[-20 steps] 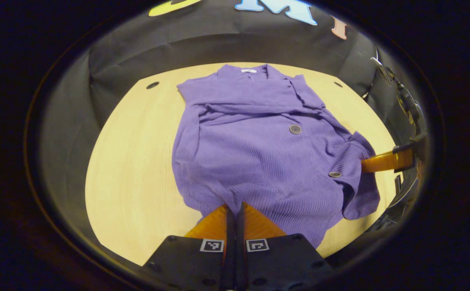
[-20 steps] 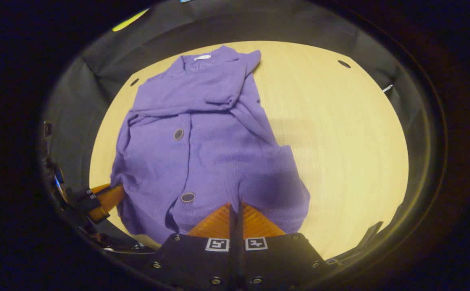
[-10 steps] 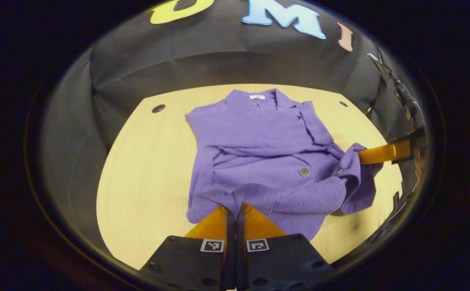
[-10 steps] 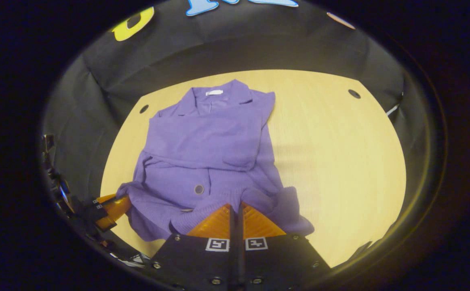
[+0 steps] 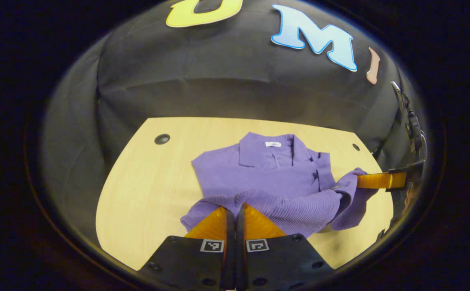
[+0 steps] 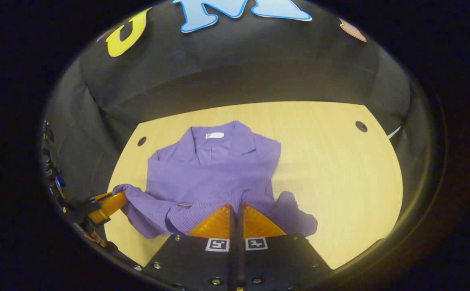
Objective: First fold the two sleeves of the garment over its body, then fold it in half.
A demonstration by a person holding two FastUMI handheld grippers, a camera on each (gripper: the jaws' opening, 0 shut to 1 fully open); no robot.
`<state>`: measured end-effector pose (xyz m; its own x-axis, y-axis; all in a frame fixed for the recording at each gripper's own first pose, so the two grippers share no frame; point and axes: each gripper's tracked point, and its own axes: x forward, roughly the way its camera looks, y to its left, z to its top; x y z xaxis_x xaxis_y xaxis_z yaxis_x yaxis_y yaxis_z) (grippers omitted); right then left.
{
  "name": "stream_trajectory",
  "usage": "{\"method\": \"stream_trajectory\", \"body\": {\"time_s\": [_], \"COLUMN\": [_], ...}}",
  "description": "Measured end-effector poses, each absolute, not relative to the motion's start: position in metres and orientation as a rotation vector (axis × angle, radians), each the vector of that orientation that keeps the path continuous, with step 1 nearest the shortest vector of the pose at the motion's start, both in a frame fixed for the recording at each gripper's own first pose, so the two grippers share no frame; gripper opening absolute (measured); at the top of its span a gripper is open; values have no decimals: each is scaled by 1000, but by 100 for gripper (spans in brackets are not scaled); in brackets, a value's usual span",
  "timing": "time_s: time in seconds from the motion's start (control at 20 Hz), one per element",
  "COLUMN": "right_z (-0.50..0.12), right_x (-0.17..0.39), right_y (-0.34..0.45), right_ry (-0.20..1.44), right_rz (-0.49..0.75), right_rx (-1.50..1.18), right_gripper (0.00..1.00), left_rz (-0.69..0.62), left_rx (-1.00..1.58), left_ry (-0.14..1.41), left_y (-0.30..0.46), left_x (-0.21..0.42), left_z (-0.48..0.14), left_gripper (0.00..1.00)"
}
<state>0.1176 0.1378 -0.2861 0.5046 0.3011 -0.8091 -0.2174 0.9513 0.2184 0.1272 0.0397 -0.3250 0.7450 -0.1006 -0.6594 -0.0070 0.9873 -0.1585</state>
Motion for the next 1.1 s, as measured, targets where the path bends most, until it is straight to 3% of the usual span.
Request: {"method": "stream_trajectory", "body": {"time_s": [0.85,1.1], "right_z": [-296,-326], "right_x": [266,280], "right_y": [155,155], "right_ry": [899,933], "right_rz": [217,183], "right_rx": [208,221], "right_gripper": [0,0], "left_rz": [-35,-46], "left_rx": [-181,-146], "left_ry": [620,649], "left_y": [40,33], "left_x": [293,316], "left_z": [-311,-336], "left_gripper": [6,6]}}
